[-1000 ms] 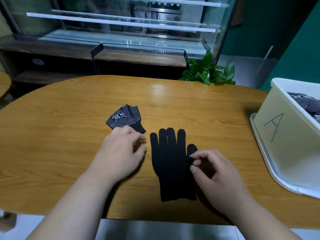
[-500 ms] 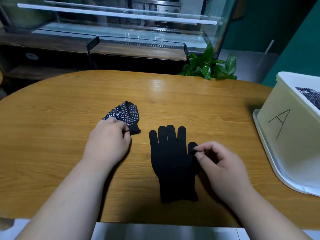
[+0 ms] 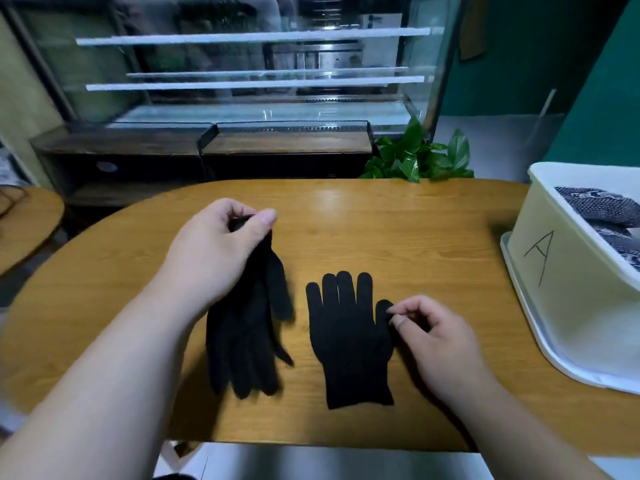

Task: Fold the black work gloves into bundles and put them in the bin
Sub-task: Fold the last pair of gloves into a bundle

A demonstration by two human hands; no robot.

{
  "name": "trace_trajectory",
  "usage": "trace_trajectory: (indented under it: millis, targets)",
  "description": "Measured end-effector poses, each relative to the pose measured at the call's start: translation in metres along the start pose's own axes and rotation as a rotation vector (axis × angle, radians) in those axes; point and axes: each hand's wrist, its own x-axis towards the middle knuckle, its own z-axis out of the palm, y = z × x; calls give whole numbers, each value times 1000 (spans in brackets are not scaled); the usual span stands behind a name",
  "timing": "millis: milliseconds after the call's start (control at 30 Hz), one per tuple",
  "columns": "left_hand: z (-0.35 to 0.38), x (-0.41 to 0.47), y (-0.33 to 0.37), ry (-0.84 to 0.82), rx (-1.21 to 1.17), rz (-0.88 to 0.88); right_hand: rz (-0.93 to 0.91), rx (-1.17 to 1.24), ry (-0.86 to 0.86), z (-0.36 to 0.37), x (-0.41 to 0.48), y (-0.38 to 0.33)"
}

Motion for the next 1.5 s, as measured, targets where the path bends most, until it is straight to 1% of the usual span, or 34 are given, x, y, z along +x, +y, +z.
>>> trace_trajectory:
  millis: [100, 167, 200, 267, 333, 367, 433, 500, 567, 633, 733, 900, 967, 1033, 1133, 1233, 1333, 1433, 1500]
  targets:
    - [-5, 5, 13, -94, 52, -4, 9, 28, -10, -1, -1, -1]
    - [-8, 8, 23, -141, 108, 24, 1, 43, -8, -2, -1, -2]
    - [-8, 10, 29, -136, 147, 50, -2, 41, -10, -1, -1, -2]
    - [-4, 17, 40, -68, 195, 117, -1, 41, -11, -2, 0, -3]
    - [8, 19, 48, -3, 196, 194, 3, 59, -3, -2, 2, -2]
    - [16, 16, 49, -6, 196, 255, 3, 69, 2, -3, 3, -1]
    - [38, 3, 41, -108, 231, 438, -2, 96, 21, -4, 4, 0]
    - [63, -21, 24, -267, 341, 611, -11, 130, 41, -6, 5, 1]
    - [83, -48, 3, -404, 394, 708, -34, 163, 64, -7, 5, 1]
    - [97, -70, -15, -472, 404, 751, -51, 177, 77, -7, 5, 2]
    - [104, -93, -34, -470, 366, 746, -70, 152, 72, -6, 5, 3]
    - [108, -109, -39, -317, 331, 763, -87, 124, 68, -6, 2, 1]
    - [112, -110, -41, -247, 335, 776, -93, 89, 65, -4, 0, 3]
    - [113, -110, -44, -214, 335, 777, -120, 36, 71, -3, 0, 6]
    - [113, -110, -44, -220, 360, 782, -223, -67, 72, -3, -3, 6]
    - [110, -112, -42, -246, 328, 748, -439, -188, 66, -4, -8, 8]
    - [97, -116, -44, -304, 264, 690, -607, -253, -54, -9, -18, 8]
    - [84, -114, -54, -365, 259, 625, -664, -308, -231, -11, -29, 7]
    - [79, -112, -60, -397, 282, 591, -663, -423, -307, -8, -34, 10]
